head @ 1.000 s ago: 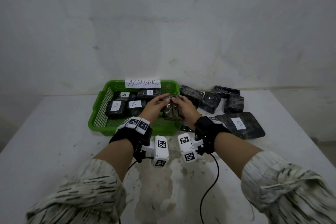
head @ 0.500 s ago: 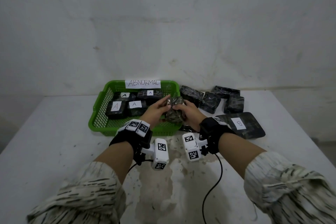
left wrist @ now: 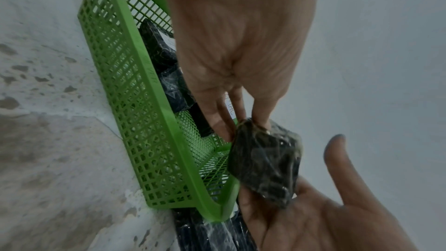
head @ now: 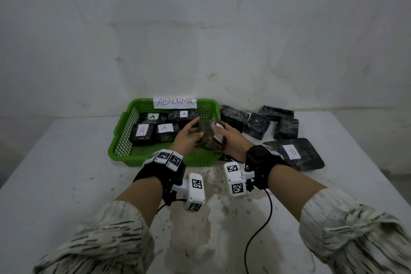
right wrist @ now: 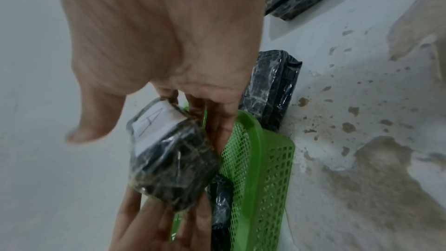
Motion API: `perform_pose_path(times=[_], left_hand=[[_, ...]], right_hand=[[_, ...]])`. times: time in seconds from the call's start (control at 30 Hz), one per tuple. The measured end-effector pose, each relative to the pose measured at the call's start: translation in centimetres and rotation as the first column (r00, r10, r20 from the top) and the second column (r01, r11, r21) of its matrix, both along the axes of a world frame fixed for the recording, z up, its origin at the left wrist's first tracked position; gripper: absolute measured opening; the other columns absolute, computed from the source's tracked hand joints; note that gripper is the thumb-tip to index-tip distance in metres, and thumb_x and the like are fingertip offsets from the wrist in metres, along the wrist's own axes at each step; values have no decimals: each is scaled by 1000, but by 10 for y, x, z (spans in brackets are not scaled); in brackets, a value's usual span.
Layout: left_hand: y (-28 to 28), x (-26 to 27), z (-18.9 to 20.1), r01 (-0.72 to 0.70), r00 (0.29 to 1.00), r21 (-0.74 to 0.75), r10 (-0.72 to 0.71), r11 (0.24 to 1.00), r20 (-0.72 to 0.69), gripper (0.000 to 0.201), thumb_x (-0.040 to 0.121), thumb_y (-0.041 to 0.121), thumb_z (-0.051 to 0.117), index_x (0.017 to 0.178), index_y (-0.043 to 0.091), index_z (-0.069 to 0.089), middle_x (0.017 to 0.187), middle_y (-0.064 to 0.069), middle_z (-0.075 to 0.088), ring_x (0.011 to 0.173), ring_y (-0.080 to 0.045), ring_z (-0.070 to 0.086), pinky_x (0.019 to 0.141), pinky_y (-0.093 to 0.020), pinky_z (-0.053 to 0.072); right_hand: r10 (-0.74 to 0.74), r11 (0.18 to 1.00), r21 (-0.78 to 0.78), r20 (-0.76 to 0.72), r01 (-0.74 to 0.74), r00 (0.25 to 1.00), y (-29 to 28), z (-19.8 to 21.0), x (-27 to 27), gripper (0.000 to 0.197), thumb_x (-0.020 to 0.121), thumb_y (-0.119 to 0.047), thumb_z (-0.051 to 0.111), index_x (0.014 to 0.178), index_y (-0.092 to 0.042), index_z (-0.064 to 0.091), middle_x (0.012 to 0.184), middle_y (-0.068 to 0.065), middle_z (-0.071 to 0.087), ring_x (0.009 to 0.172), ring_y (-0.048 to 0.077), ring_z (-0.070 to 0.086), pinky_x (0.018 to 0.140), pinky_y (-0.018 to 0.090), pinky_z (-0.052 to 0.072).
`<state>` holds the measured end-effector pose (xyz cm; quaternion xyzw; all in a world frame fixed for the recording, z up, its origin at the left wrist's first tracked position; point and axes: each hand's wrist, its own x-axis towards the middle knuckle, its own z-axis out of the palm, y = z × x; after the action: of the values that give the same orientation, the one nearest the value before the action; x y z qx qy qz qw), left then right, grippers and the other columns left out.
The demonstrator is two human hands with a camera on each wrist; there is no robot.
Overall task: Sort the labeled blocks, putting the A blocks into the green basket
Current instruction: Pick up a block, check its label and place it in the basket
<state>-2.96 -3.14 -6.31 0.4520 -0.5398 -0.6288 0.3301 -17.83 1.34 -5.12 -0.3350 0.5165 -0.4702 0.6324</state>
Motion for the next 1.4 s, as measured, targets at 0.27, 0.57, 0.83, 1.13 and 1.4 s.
perform_pose_path(times=[0.27,0.57,0.83,1.13,1.4], left_hand=[[-3,-5,8,-114,989,-32,116,993,95,27,101,21,36,114,9,56,110,-18,61,93,-28,58,65,-29,47],[3,-11,16,-93,995,75,96,993,-27,43,96,34,46,132,10,40,125,-15,53,113,-30,54,97,-45,47],[9,-12,18,24,990,-81,-13,996,143,40,99,32,39,133,13,48,135,-7,51,126,-22,47,104,-34,36],[13,-15,28,48,990,3,-48,999,131,48,100,39,32,139,12,42,139,-5,48,127,-20,46,110,-37,32],[6,-9,19,-8,988,-84,21,996,154,38,102,23,31,134,6,45,127,-15,55,118,-29,52,91,-31,43]], right_hand=[[-104,994,-48,-92,100,990,-6,5,3,35,100,-17,48,135,-18,52,109,4,59,108,26,56,89,38,44],[-123,989,-127,-381,80,916,-4,4,16,62,85,-63,54,135,-26,50,146,9,39,135,26,39,111,39,34],[-55,988,-152,-444,-15,894,2,7,23,58,102,-40,36,152,-17,18,159,8,22,144,23,26,111,32,27],[-59,975,-201,-640,-94,766,0,3,23,56,104,-24,38,153,-10,14,158,12,23,143,25,28,116,37,27],[27,992,-97,-433,-76,901,4,14,23,80,96,-21,57,155,-18,3,160,5,18,144,23,27,107,30,33]])
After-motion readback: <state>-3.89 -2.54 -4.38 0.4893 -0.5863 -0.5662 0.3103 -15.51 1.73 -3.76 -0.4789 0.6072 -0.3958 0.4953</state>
